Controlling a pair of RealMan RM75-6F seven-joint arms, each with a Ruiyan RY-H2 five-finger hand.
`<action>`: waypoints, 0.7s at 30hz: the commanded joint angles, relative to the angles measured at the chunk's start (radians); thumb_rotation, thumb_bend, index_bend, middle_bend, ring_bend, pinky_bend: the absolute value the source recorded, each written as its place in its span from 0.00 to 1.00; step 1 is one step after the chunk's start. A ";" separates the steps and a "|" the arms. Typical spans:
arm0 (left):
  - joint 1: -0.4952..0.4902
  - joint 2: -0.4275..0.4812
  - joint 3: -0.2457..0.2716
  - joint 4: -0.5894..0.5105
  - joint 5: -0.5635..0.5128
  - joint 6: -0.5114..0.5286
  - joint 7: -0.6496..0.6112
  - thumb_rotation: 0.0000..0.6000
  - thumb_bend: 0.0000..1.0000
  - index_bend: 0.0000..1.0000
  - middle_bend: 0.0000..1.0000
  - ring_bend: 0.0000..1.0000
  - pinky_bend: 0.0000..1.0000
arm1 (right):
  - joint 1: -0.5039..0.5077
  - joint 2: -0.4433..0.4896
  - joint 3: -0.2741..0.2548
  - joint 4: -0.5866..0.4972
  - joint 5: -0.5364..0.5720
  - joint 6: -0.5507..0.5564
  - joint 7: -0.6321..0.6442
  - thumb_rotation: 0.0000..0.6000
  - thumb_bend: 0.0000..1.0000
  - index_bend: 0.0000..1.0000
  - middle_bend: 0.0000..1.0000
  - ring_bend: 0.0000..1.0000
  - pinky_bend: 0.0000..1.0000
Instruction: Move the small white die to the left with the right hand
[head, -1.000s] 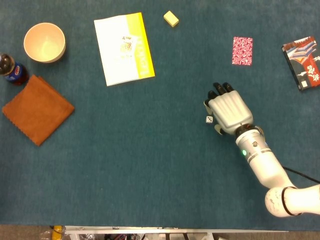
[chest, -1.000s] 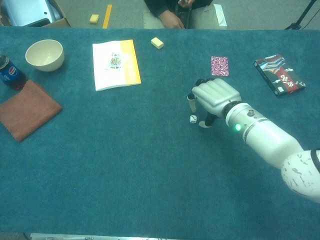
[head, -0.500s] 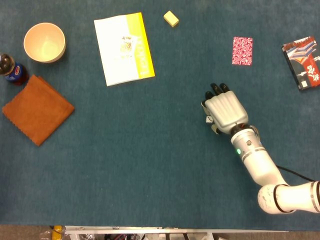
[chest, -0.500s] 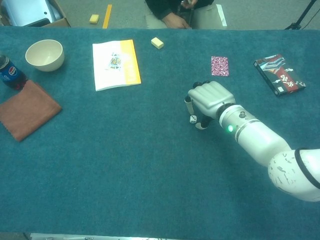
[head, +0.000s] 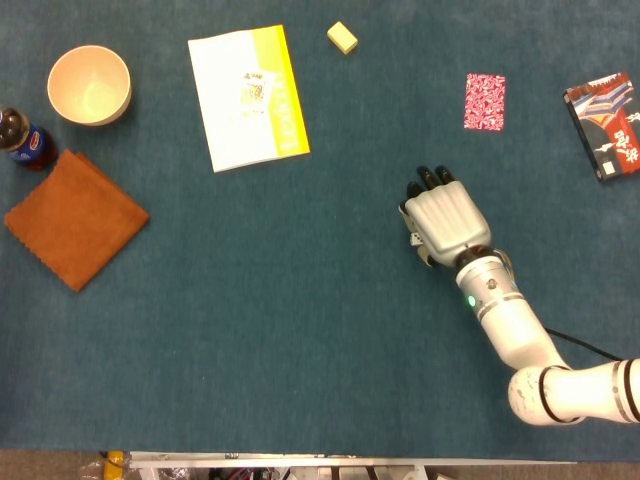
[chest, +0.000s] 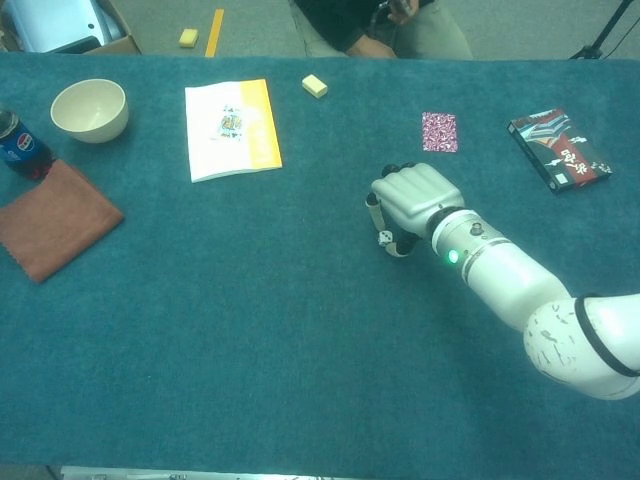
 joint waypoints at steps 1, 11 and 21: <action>0.001 -0.001 0.000 0.002 -0.001 0.000 -0.002 1.00 0.41 0.20 0.27 0.17 0.14 | 0.000 0.000 0.001 -0.001 -0.001 0.000 0.006 1.00 0.24 0.55 0.30 0.10 0.16; 0.013 0.000 0.001 0.006 -0.014 0.014 -0.011 1.00 0.41 0.20 0.27 0.17 0.14 | -0.030 0.091 0.032 -0.110 -0.084 0.039 0.113 1.00 0.24 0.55 0.30 0.10 0.16; 0.011 -0.002 -0.002 0.000 -0.013 0.011 -0.004 1.00 0.41 0.20 0.27 0.17 0.14 | -0.058 0.180 0.034 -0.206 -0.168 0.074 0.178 1.00 0.24 0.57 0.31 0.10 0.16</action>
